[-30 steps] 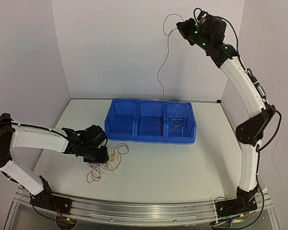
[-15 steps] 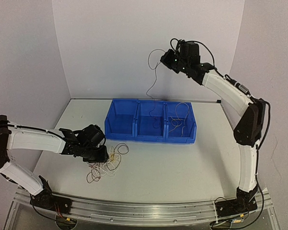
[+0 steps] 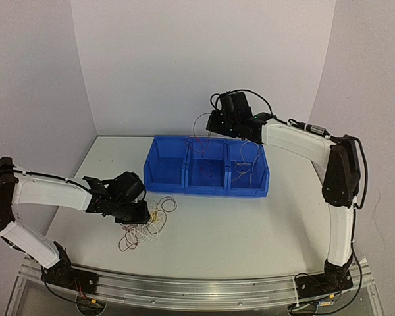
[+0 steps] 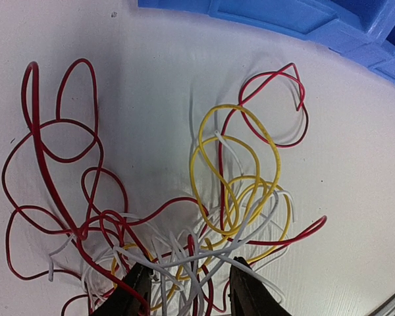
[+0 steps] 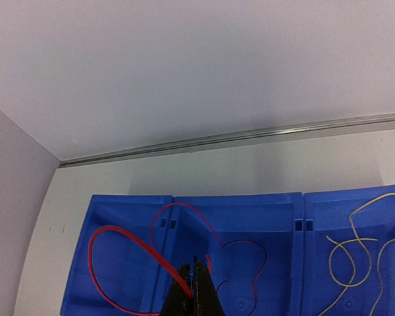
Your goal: Untangle the cables
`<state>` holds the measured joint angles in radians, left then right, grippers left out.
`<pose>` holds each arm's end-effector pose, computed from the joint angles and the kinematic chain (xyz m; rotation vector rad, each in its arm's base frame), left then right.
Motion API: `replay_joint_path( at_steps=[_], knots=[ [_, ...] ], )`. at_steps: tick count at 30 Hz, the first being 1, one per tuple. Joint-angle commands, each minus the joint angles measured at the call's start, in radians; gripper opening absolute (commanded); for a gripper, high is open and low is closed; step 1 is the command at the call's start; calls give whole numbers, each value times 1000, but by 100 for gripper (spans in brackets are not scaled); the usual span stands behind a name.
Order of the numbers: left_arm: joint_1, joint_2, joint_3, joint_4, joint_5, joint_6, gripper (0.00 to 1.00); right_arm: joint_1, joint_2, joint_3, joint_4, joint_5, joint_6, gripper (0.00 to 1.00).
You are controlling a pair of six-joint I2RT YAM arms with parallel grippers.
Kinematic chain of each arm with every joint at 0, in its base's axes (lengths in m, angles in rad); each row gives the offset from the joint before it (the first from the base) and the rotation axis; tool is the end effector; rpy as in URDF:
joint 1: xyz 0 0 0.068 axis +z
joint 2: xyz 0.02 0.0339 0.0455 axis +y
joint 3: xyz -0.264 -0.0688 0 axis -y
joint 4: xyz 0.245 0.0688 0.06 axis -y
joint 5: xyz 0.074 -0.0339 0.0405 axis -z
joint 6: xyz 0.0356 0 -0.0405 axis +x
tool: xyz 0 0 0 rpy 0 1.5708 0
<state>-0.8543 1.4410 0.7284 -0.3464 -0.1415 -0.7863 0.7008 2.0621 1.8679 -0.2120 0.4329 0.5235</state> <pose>0.1771 -0.1957 0.1653 0.0412 2.6660 -0.3813 0.3874 0.3073 0.3159 0.1079 1.9541 0.3843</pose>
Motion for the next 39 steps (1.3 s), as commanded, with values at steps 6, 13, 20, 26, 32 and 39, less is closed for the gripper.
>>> replay_joint_path(
  at_steps=[6, 13, 20, 26, 32, 39],
  knots=[
    [5, 2, 20, 6, -1, -10, 41, 57, -87, -42, -19, 419, -143, 0],
    [4, 37, 39, 7, 2, -10, 41, 72, -128, -105, -19, 455, -181, 0],
    [4, 62, 39, 23, 20, -16, 41, 75, -130, -135, -19, 491, -237, 0],
    [5, 68, 47, 19, 22, -13, 41, 91, -48, -55, -19, 409, -324, 0],
    [4, 55, 39, 9, 18, -18, 41, 108, 85, 39, -20, 375, -403, 0],
    [5, 18, 19, -6, 7, -31, 41, 112, 208, 127, -21, 433, -461, 0]
  ],
)
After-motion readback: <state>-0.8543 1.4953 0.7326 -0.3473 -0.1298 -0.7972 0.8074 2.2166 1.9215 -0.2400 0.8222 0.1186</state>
